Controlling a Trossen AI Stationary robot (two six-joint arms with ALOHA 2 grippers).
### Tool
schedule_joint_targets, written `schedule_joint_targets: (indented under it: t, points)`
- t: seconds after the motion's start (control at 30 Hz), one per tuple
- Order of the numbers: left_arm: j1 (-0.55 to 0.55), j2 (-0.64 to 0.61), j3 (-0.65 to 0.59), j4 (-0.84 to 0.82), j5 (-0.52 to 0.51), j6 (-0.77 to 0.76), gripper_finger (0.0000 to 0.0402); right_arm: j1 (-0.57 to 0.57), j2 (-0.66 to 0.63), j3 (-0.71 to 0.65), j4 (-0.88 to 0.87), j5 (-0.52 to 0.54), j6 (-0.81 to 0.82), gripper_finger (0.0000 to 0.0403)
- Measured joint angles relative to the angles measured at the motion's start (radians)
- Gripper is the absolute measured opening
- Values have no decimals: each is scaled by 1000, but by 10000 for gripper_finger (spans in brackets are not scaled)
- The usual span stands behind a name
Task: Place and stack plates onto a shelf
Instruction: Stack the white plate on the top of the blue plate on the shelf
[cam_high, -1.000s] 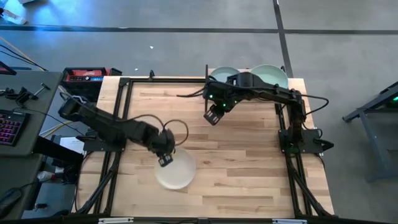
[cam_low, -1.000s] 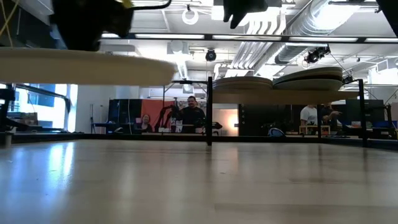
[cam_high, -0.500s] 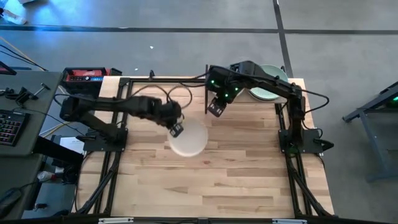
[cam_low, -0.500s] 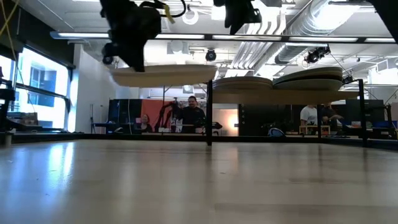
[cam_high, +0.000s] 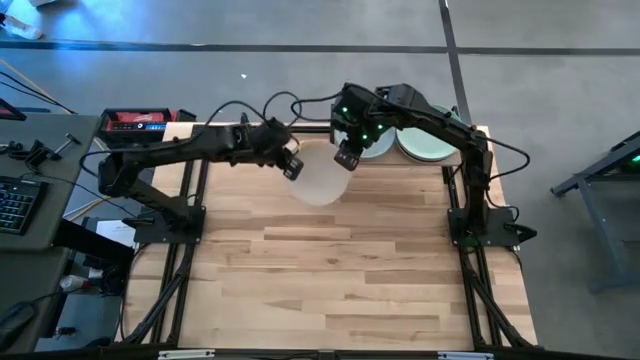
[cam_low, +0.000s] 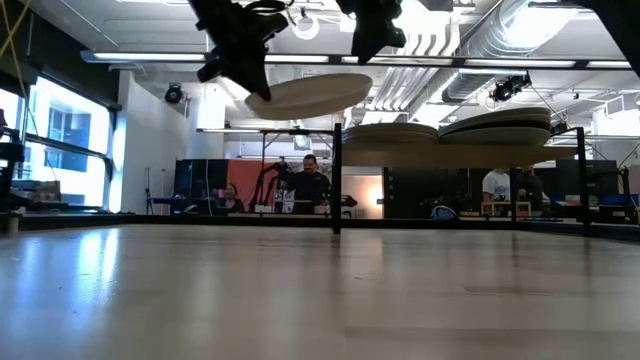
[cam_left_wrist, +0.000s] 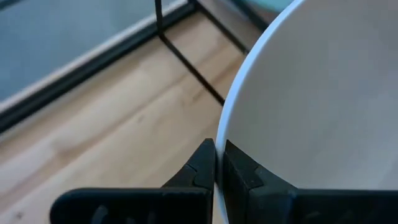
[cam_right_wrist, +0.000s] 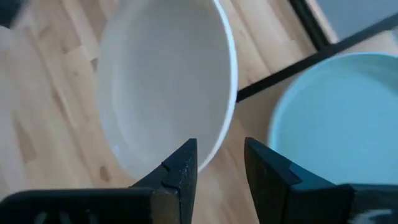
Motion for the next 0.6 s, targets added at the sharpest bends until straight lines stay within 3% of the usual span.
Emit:
schedule_joint_targets:
  t: [0.47, 0.6]
  points:
    - [60, 0, 55, 119, 0, 33, 1, -75, 0, 0, 25, 22, -46, 109]
    - [60, 0, 55, 131, -1, 33, 1, -82, -1, 0, 29, 18, -60, 87]
